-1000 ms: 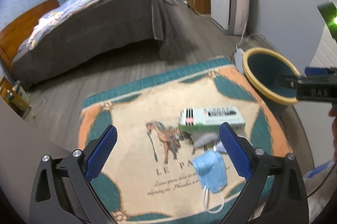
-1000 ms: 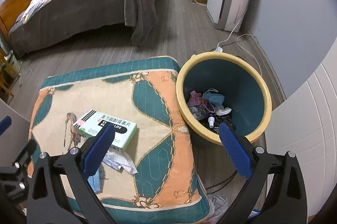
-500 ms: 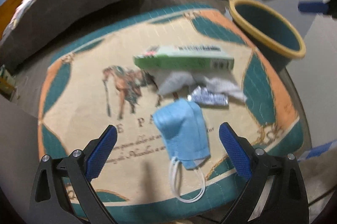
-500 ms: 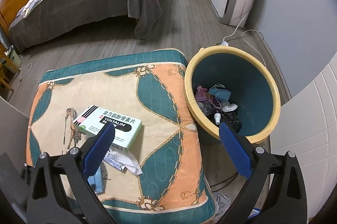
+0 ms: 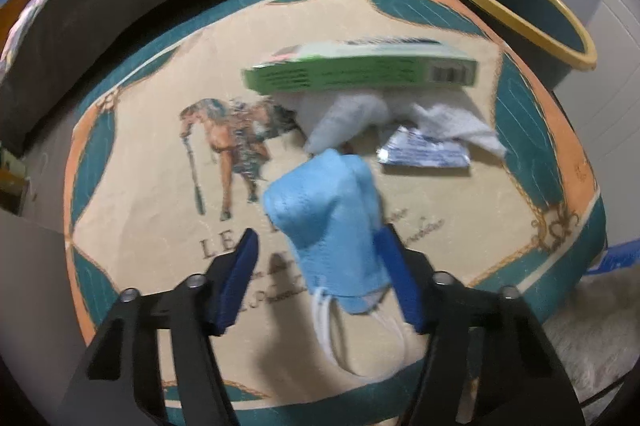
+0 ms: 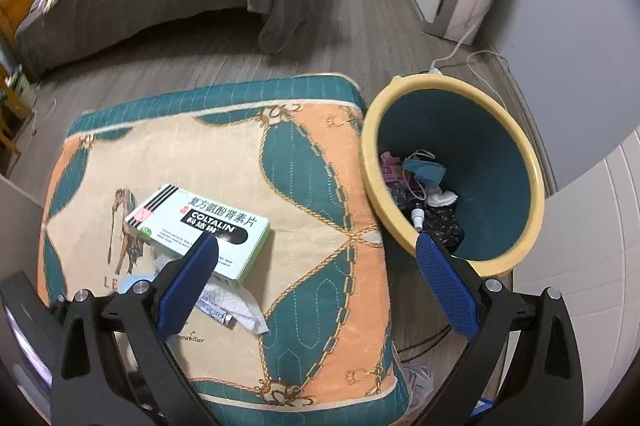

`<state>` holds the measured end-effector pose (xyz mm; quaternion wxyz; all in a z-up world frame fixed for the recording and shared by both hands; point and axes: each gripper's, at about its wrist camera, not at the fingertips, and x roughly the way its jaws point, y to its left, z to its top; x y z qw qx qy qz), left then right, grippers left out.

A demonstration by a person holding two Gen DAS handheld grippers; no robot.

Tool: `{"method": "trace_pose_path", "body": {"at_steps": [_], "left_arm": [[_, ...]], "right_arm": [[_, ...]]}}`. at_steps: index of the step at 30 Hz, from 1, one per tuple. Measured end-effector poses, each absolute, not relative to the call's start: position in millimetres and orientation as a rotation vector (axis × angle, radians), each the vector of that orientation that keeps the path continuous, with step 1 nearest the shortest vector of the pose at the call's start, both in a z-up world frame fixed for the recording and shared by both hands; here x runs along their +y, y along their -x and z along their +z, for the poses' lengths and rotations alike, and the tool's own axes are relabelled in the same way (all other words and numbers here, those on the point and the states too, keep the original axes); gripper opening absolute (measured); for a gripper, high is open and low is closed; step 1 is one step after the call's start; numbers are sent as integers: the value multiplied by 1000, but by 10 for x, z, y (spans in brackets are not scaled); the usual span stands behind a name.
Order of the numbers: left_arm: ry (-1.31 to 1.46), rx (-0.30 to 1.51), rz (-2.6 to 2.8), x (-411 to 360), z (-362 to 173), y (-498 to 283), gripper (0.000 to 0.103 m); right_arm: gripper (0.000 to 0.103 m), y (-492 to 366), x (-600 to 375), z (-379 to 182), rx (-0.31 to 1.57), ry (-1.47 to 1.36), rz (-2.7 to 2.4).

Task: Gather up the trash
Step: 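Grasp the second blue mask with the left gripper while the right grasps the COLTALIN box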

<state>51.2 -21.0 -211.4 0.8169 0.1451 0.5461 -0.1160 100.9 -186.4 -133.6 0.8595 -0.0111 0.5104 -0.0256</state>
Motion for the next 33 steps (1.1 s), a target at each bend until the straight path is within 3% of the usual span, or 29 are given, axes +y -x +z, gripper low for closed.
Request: {"method": "trace_pose_path", "body": {"at_steps": [5, 14, 16, 18, 22, 25, 27, 29, 33], "left_arm": [[-249, 1180, -211, 29, -2096, -638, 39], [-136, 1174, -121, 438, -2030, -839, 25], [-136, 1171, -130, 449, -2028, -851, 25], [-140, 1165, -142, 452, -2024, -858, 25], [-128, 1156, -166, 470, -2009, -868, 25], [-109, 1146, -174, 495, -1990, -879, 25], [-95, 1141, -174, 507, -1981, -892, 25], [-84, 1139, -172, 522, -1973, -887, 25], [-65, 1136, -173, 533, -1967, -907, 25]], "right_arm": [[97, -1078, -1661, -1533, 1105, 102, 25], [90, -1133, -995, -1832, 1114, 326, 237], [83, -1168, -908, -1907, 1126, 361, 244], [69, -1214, -824, -1998, 1148, 390, 251], [63, -1277, -744, -2092, 1172, 401, 280], [41, -1309, -702, -2076, 1174, 385, 312], [16, -1348, -702, -2008, 1164, 355, 327], [8, -1421, -774, -1943, 1165, 272, 330], [8, -1571, -1102, -1826, 1157, 125, 263]]}}
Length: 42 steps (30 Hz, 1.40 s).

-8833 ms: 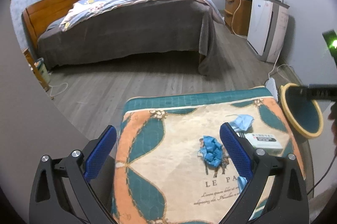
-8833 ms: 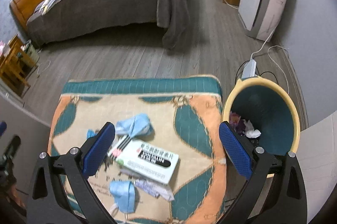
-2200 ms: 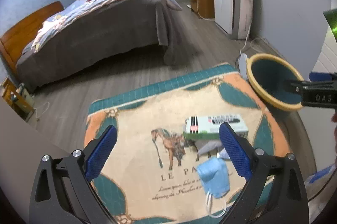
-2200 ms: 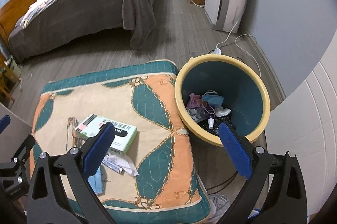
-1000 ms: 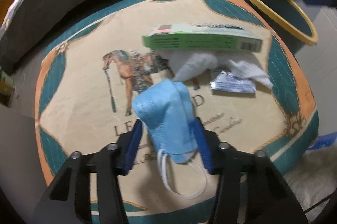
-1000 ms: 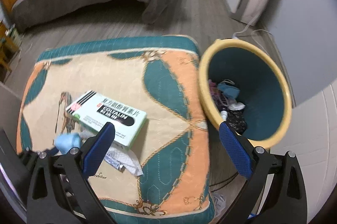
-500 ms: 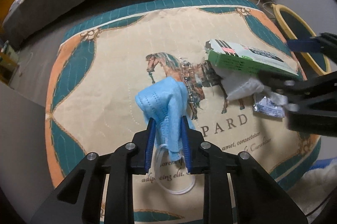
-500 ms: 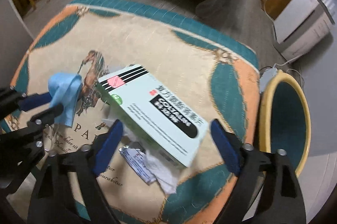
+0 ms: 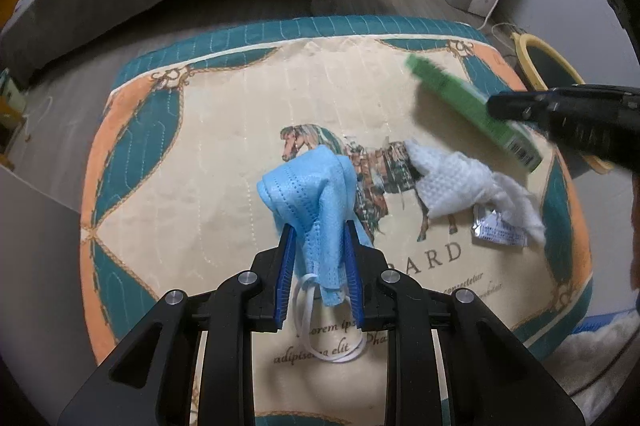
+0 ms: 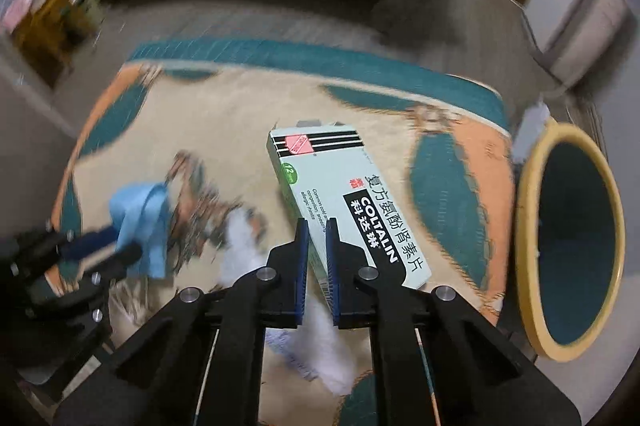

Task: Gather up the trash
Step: 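Grasp the second blue mask with the left gripper while the right grasps the COLTALIN box, then carry the COLTALIN box over the bin with the right gripper while the left holds the mask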

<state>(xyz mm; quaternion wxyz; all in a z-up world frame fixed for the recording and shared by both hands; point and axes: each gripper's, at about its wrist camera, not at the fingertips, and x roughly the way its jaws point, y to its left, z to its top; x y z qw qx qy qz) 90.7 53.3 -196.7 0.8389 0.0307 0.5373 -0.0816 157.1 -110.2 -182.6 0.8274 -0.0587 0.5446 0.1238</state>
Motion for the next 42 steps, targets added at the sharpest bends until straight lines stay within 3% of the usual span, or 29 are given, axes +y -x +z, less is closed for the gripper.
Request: {"method": "trace_pose_path", "body": {"at_steps": [13, 14, 15, 17, 20, 24, 31, 42], "left_arm": [[-84, 1149, -158, 502, -2024, -956, 25], [-85, 1150, -158, 499, -2026, -960, 25], [-84, 1151, -157, 498, -2031, -966, 25], [-83, 1154, -157, 499, -2043, -976, 25], [-91, 1161, -154, 495, -2076, -987, 25], [-90, 1163, -149, 484, -2098, -1010, 25], [-101, 1172, -147, 451, -2173, -1049, 25], [-106, 1125, -153, 344, -2063, -1099, 24]], "right_arm": [[11, -1767, -1899, -1847, 1184, -93, 75], [19, -1770, -1915, -1841, 1183, -100, 79], [38, -1786, -1932, -1837, 1180, -93, 80], [65, -1809, -1931, -1848, 1176, -54, 86], [69, -1841, -1872, -1935, 1196, 3, 125], [82, -1914, -1865, -2049, 1212, 78, 125], [85, -2024, -1854, -2252, 1243, 141, 170], [77, -1960, -1832, -2186, 1234, 116, 197]]}}
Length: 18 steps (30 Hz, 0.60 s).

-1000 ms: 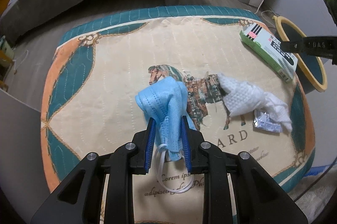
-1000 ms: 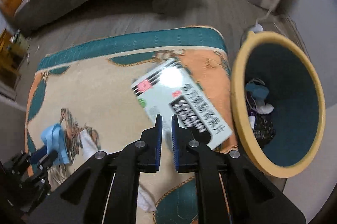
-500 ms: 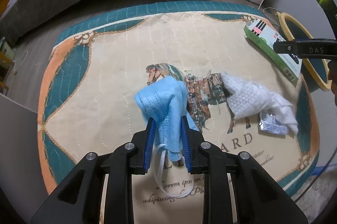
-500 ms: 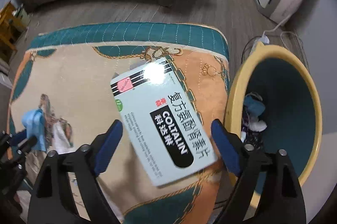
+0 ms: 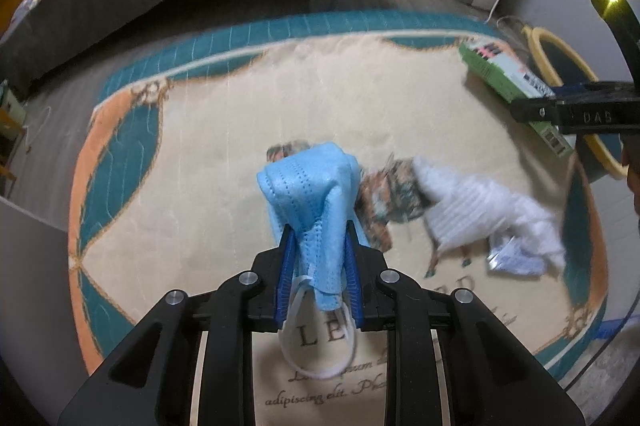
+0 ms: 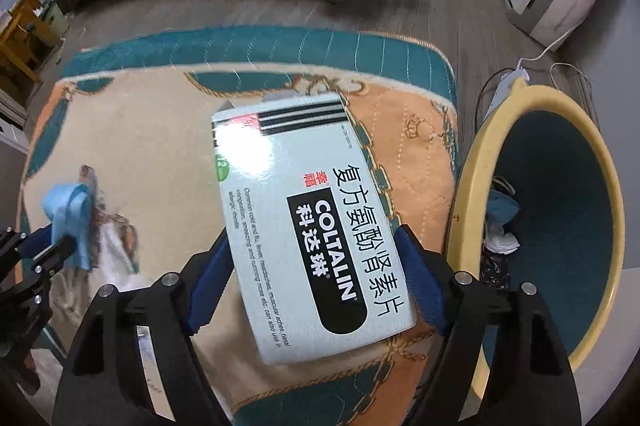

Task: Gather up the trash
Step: 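Carry the COLTALIN box over the bin with the right gripper while the left holds the mask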

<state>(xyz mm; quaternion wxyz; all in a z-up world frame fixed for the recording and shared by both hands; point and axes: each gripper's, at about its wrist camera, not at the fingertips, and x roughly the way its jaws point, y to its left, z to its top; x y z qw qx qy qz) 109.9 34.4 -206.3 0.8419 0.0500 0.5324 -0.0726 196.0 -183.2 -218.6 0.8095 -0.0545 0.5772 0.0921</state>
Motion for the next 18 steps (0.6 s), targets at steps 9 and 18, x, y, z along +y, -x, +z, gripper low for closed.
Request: {"method": "trace_pose_path", "body": {"at_steps": [9, 18], "left_arm": [[-115, 1023, -185, 55, -1711, -1085, 24], [-130, 1001, -228, -171, -1593, -1023, 24]], "right_arm": [[36, -1588, -1946, -1597, 1148, 110, 229], [4, -1328, -2194, -1583, 1190, 111, 196]]}}
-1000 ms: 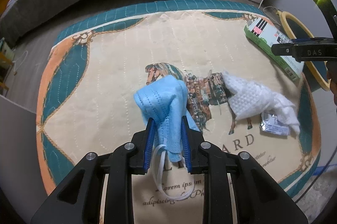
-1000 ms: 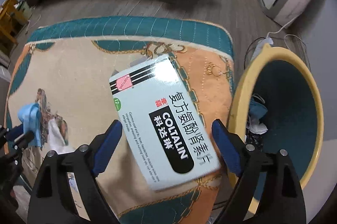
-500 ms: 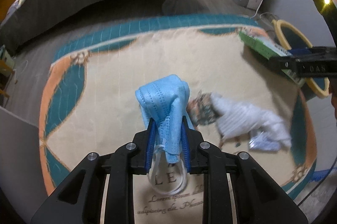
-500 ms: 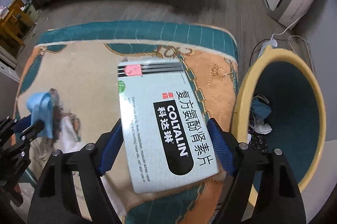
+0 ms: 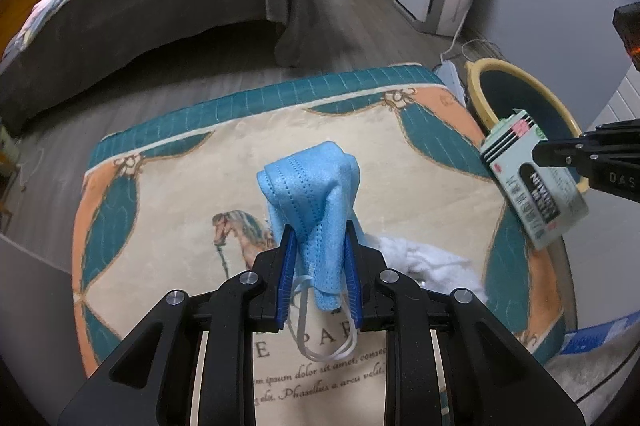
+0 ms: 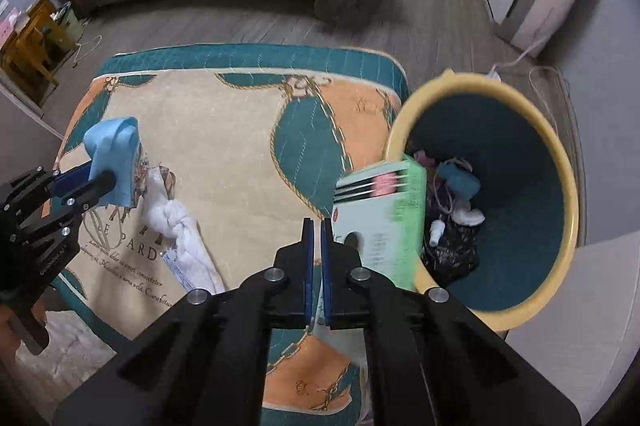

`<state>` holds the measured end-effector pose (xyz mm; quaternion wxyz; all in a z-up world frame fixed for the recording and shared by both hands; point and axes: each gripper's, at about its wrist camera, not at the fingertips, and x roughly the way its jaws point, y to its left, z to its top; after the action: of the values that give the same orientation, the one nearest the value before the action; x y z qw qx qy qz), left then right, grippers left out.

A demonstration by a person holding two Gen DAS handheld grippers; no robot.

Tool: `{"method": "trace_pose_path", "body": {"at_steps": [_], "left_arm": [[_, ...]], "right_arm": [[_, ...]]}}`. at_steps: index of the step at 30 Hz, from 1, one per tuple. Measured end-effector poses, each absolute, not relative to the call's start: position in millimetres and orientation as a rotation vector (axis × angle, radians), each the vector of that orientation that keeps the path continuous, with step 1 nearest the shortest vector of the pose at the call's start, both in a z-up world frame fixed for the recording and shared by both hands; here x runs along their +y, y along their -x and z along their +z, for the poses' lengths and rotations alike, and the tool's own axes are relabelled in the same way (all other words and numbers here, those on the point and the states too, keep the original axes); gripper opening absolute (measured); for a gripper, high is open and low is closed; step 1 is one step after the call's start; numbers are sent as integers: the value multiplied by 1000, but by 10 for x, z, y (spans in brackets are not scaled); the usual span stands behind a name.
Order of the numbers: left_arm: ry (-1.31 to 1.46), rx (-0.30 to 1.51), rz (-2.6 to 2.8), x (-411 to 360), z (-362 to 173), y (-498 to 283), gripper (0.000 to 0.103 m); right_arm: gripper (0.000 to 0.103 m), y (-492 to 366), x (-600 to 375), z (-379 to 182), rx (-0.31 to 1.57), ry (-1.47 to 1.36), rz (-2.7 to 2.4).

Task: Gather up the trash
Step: 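Carry the COLTALIN box over the bin with the right gripper while the left holds the mask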

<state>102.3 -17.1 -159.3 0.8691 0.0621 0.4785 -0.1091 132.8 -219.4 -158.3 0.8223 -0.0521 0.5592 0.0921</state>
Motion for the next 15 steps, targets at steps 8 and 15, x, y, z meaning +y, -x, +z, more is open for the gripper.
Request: {"method": "trace_pose_path", "body": {"at_steps": [8, 15], "left_arm": [[-122, 1002, -233, -130, -1588, -1017, 24], [-127, 1012, -239, -123, -1617, -1037, 24]], "right_arm": [[46, -1357, -2367, -1508, 1140, 65, 106], [58, -1338, -2364, -1766, 1248, 67, 122]]}}
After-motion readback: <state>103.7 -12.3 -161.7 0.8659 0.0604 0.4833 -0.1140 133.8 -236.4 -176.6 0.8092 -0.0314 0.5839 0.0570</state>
